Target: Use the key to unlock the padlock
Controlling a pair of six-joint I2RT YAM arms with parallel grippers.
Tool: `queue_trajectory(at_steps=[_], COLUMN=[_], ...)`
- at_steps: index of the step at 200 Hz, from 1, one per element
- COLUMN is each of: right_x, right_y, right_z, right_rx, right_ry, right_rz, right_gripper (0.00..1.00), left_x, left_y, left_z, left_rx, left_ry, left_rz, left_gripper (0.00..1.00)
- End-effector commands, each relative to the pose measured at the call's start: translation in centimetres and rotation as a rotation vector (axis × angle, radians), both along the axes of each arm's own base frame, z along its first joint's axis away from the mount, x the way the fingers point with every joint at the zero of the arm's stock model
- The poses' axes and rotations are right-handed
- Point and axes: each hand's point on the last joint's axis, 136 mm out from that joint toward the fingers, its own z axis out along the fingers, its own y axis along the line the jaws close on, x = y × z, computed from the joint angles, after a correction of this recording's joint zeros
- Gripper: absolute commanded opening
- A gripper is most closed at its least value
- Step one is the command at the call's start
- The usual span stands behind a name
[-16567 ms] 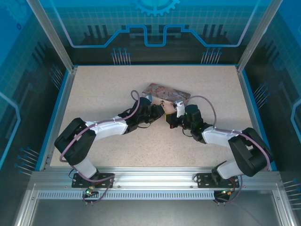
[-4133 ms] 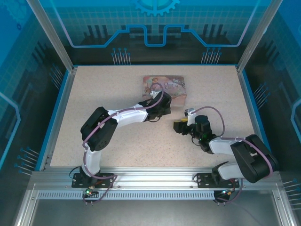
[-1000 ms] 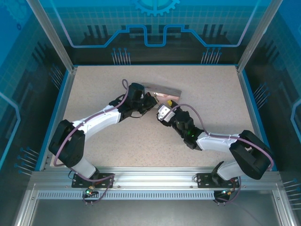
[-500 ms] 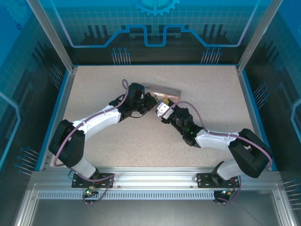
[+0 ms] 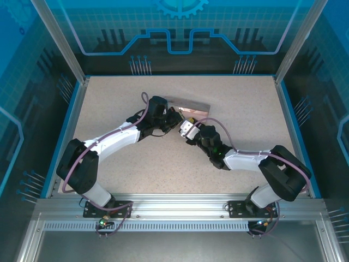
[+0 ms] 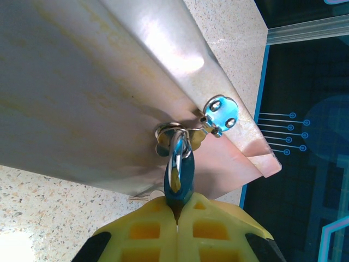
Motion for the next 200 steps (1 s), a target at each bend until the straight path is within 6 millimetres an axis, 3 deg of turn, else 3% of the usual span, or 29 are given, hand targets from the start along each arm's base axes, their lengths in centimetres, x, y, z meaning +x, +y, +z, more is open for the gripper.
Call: queue_trajectory(at_steps=[1, 73, 200], right_x=[0.7, 1.3, 1.9], right_y=[0.6, 0.7, 0.1], right_z=[1.1, 1.8, 0.5], right_rx=[0.033, 0.061, 0.049], right_ry=[-0.009, -0.007, 0.029], right_rz=[-0.003, -0.013, -0.044], right_gripper=[0.36, 0.27, 0.16], left_x=[0.3, 0.2, 0.2], left_y=[-0.2, -0.1, -0.1], left_z=[3.0, 2.8, 2.9], left_rx=[-0.061, -0.057, -0.055], left_ry=[-0.077, -0.073, -0.078], left_rz=[-0.010, -0.011, -0.011], left_gripper=[0.00, 0.00, 0.00])
